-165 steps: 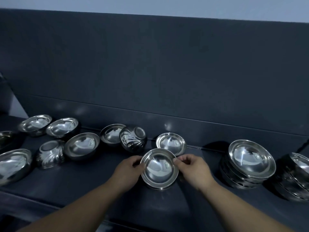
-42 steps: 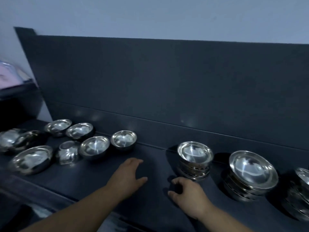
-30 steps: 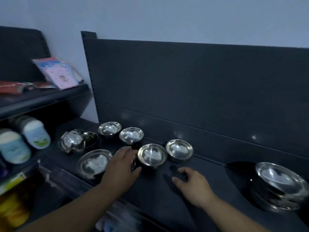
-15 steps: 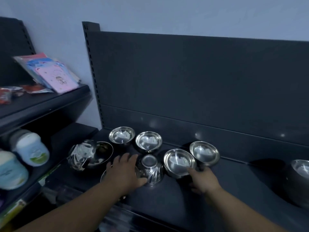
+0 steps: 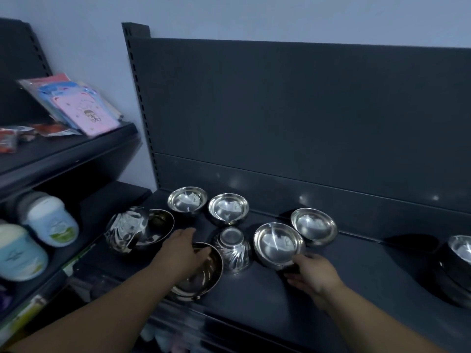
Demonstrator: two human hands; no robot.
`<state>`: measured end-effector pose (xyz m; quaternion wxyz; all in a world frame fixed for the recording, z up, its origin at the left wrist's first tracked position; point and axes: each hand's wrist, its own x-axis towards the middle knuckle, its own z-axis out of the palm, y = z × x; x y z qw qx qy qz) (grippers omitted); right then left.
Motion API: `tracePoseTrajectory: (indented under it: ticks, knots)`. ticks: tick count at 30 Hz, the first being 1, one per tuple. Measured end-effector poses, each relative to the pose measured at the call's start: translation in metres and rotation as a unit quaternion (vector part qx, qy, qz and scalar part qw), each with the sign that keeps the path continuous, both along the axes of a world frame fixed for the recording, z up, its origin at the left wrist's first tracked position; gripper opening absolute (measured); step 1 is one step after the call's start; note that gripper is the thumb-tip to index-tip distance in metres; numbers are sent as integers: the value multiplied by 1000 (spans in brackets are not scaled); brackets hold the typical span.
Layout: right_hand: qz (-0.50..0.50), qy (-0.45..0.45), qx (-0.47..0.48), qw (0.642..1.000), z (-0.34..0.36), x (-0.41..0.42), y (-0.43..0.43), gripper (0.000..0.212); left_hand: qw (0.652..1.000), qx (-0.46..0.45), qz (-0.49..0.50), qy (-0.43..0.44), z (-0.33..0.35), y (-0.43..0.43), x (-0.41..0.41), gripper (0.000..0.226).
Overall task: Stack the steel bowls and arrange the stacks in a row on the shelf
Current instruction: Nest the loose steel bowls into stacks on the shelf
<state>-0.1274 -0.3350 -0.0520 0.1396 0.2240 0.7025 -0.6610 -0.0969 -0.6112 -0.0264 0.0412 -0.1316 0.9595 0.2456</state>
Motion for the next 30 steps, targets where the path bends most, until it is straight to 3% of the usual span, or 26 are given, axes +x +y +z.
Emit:
tracePoseTrajectory:
  ticks: [6, 11, 16, 21, 26, 30]
  knots:
    - [19, 14, -32, 999, 5, 5, 11, 16, 995, -54, 60, -50, -3, -15, 11, 33]
    - [43, 26, -67, 997, 12, 9, 25, 17, 994, -52, 95, -23, 13, -11, 19, 33]
    - [56, 53, -82, 994, 25, 11, 49, 20, 990, -46, 122, 59, 47, 3, 21, 27]
    - [29, 87, -93, 991, 37, 18, 90, 18, 976, 75, 124, 161, 73, 61, 14, 23]
    - [-32, 116, -116, 986, 46, 35, 149, 19, 951, 266, 110, 113, 51, 140, 2, 22]
    - [-53, 139, -139, 979, 53, 46, 190, 20, 939, 327, 85, 68, 21, 203, 0, 11]
